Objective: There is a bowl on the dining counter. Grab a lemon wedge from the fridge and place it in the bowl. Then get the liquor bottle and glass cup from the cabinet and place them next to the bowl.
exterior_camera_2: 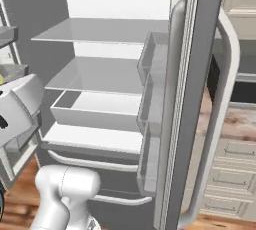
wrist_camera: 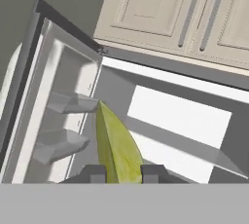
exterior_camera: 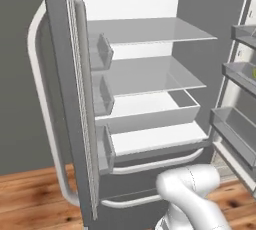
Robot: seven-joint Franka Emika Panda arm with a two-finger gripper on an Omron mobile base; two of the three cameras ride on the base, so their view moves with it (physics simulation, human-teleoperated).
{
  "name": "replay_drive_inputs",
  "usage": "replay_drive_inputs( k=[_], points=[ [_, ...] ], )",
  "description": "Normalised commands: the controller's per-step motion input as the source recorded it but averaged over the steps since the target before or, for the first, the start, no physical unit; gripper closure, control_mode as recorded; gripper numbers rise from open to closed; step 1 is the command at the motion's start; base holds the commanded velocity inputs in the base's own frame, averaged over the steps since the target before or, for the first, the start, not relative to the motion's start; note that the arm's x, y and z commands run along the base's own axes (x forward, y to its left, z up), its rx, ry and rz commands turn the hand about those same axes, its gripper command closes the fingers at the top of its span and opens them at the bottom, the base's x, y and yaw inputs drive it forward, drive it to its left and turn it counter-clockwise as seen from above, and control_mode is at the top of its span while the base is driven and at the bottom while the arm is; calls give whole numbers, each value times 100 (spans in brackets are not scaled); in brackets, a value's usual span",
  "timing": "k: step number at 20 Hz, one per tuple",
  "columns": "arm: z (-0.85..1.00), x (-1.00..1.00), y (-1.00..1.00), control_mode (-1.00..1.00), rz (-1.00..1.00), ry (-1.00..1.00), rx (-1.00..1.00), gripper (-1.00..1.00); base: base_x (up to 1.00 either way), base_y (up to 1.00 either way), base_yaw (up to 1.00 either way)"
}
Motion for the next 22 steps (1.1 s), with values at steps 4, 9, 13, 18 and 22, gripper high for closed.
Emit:
replay_drive_inputs(
  k=[4, 9, 13, 18, 22],
  points=[
    [0, 0, 0, 100, 0, 0, 0, 100, -36, 73, -17],
    [0, 0, 0, 100, 0, 0, 0, 100, -50, 57, -39],
    [0, 0, 0, 100, 0, 0, 0, 100, -62, 37, -59],
    [0, 0, 0, 100, 0, 0, 0, 100, -60, 38, -67],
    [0, 0, 0, 100, 0, 0, 0, 100, -58, 37, -69]
  ],
)
